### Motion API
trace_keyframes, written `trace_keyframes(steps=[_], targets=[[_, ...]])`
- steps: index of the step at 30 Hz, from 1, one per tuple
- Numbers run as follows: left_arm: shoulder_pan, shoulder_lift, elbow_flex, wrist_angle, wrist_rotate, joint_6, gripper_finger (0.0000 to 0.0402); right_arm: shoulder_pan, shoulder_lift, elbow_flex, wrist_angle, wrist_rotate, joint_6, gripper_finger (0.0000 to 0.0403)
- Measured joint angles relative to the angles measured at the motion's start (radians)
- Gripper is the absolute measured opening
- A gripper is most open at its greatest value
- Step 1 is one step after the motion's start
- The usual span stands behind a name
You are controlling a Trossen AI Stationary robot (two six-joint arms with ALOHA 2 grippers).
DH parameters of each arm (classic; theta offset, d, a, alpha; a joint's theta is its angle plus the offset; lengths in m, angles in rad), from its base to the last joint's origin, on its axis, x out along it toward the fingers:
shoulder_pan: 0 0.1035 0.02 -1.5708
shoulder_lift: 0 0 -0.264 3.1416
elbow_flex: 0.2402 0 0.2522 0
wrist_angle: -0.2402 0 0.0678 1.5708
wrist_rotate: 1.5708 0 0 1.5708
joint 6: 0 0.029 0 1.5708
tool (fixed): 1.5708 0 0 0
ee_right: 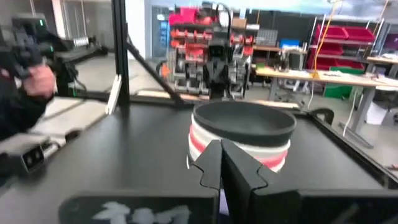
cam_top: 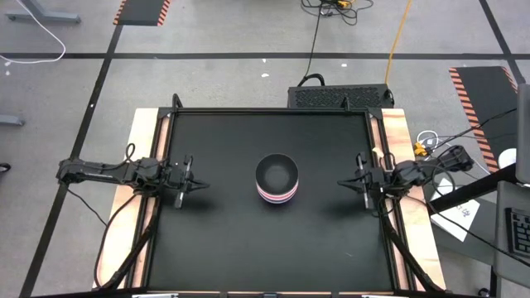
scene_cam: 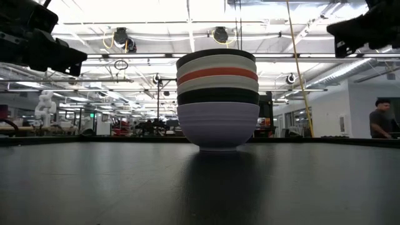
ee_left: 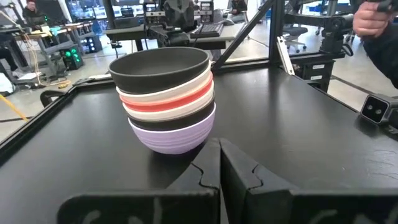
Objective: Nest bowls inside each other
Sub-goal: Return to Home Position
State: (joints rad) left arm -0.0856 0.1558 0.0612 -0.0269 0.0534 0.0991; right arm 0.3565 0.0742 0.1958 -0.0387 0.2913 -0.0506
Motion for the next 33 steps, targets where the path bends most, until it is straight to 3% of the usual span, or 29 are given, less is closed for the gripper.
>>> trace_keyframes(steps=[7, 26, 33], targets=[[0.000, 0.000, 0.000, 0.017, -0.002, -0.002, 0.0002, -0.003, -0.074, -0.042, -0.038, 0.000, -0.027, 0.0000], [0.000, 0.000, 0.000, 0.037, -0.035, -0.002, 0.0003, -0.140, -0.071, -0.073, -0.050, -0.009, 0.033, 0.0000], [0.000, 0.000, 0.000, 0.029, -0.046, -0.001, 0.0003, -0.235, -0.071, -0.073, -0.052, -0.169, 0.056, 0.0000]])
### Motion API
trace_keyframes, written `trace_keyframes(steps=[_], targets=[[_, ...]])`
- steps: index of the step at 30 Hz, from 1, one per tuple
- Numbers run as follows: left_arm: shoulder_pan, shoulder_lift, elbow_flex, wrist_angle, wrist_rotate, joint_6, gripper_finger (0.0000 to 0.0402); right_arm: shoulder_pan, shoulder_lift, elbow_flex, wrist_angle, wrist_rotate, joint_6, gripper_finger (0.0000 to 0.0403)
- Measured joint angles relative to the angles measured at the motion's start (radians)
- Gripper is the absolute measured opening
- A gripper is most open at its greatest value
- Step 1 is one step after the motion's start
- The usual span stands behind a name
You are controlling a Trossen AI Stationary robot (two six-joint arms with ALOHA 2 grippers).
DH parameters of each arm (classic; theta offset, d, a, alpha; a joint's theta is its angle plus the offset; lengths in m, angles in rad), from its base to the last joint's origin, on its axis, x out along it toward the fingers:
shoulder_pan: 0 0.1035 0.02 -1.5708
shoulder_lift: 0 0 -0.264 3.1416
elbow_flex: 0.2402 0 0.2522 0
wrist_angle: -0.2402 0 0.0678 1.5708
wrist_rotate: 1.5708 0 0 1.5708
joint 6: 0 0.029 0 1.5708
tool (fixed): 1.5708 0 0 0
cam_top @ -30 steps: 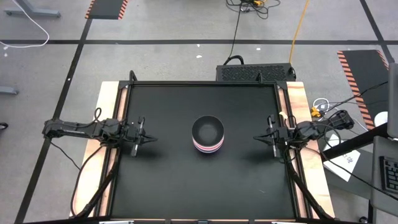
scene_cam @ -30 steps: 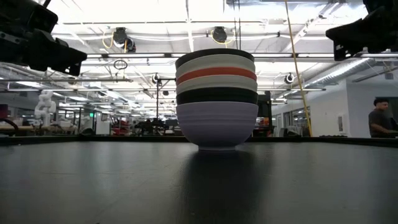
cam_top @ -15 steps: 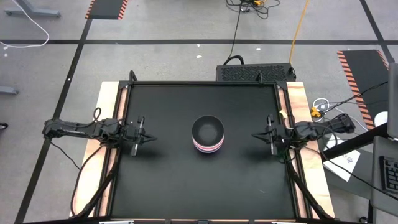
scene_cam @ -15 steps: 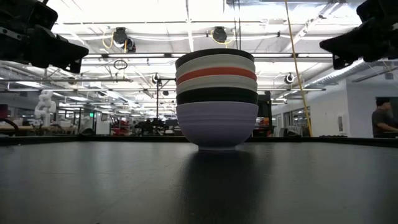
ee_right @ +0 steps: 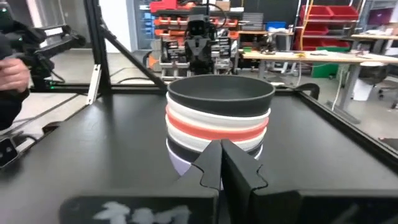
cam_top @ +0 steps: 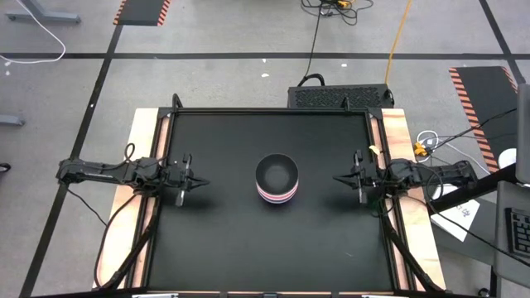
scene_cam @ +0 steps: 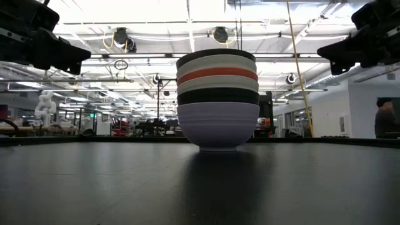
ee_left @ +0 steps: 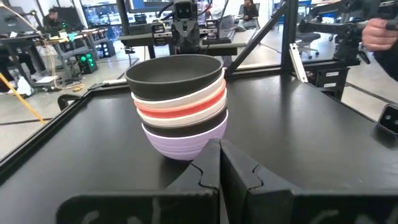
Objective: Nest bowls inside each other
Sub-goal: Return to Home Position
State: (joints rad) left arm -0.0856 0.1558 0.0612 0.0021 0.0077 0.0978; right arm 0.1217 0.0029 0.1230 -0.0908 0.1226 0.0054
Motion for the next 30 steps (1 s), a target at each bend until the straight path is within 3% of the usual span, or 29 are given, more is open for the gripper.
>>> trace_keyframes(steps=[7, 30], targets=[[0.000, 0.000, 0.000, -0.029, -0.024, -0.006, 0.0003, -0.044, 0.000, 0.000, -0.013, -0.050, 0.016, 0.0000], [0.000, 0.001, 0.000, -0.080, -0.009, -0.057, 0.0021, -0.046, 0.001, 0.000, -0.026, -0.049, 0.035, 0.0000]])
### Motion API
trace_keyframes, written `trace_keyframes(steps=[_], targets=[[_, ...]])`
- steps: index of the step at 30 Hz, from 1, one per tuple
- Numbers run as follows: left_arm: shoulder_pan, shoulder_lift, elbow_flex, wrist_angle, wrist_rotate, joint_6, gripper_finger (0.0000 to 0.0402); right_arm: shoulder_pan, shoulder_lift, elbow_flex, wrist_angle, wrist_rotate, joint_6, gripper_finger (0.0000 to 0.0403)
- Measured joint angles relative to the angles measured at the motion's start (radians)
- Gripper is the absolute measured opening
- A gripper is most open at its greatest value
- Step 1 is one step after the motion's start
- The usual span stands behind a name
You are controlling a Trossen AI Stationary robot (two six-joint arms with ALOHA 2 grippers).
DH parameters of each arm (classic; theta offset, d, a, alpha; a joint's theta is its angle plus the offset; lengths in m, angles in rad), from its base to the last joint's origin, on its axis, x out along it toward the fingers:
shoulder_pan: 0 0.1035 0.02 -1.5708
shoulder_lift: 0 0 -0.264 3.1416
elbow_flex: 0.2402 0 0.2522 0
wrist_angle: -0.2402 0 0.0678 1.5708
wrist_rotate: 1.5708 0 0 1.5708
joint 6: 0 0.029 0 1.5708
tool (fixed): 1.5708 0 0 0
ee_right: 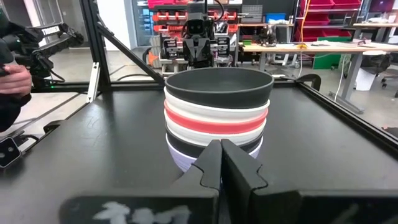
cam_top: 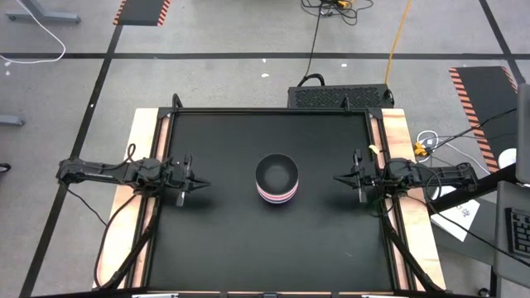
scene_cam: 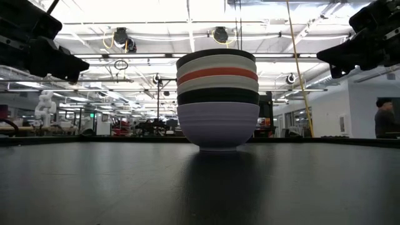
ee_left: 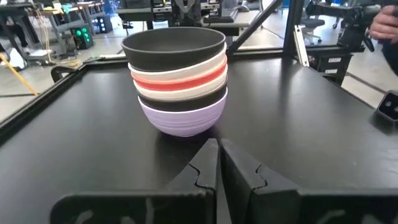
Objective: Nest bowls inside each other
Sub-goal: Return to Home Position
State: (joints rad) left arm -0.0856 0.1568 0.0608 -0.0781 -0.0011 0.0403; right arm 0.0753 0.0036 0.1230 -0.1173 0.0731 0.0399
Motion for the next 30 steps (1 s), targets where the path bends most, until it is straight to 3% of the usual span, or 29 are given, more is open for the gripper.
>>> trace_keyframes(steps=[30], targets=[[0.000, 0.000, 0.000, 0.000, 0.000, 0.030, 0.0021, 0.000, 0.002, 0.000, 0.000, 0.000, 0.001, 0.0000]])
